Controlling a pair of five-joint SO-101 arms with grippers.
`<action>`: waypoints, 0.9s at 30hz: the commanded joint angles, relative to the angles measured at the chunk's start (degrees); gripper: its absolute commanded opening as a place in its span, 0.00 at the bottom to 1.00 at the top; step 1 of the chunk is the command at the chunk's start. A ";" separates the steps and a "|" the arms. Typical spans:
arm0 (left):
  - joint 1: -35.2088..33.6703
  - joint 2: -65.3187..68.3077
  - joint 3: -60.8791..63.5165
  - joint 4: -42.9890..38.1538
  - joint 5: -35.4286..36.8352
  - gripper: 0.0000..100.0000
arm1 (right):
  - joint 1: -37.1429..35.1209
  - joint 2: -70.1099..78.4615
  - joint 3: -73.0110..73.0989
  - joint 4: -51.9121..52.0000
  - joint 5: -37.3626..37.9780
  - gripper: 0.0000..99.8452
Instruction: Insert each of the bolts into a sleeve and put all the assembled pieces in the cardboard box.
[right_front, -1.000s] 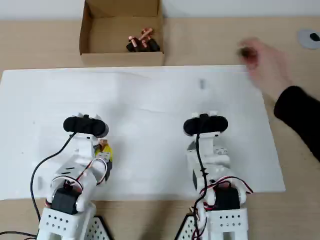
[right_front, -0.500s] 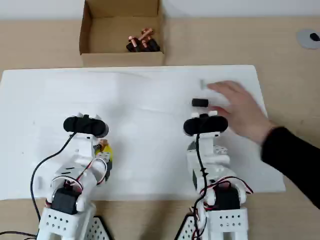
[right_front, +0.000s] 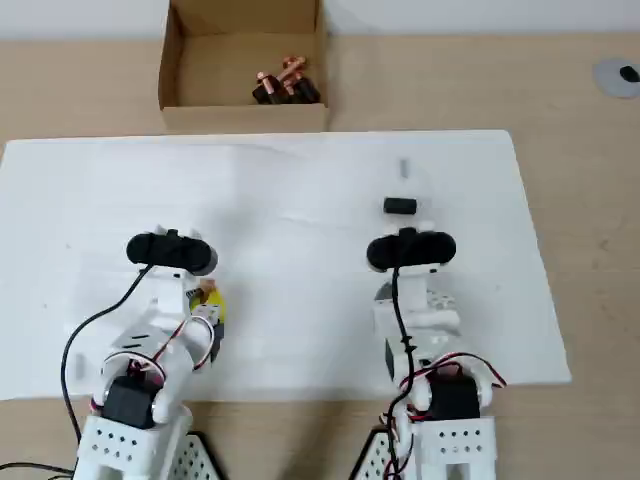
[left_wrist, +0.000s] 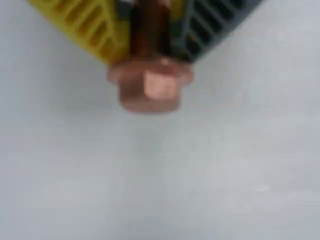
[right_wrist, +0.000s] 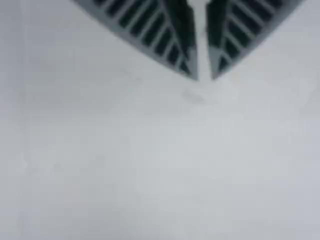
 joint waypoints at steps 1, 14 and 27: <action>-0.62 -0.48 -0.44 -0.70 0.09 0.01 | -0.22 -5.49 0.04 -0.88 0.35 0.01; -0.62 -0.48 -0.44 -0.70 0.09 0.01 | -0.57 -5.49 0.04 -0.88 0.18 0.01; -0.62 -0.48 -0.44 -0.70 0.09 0.01 | -0.04 -5.49 -1.19 -2.37 0.35 0.01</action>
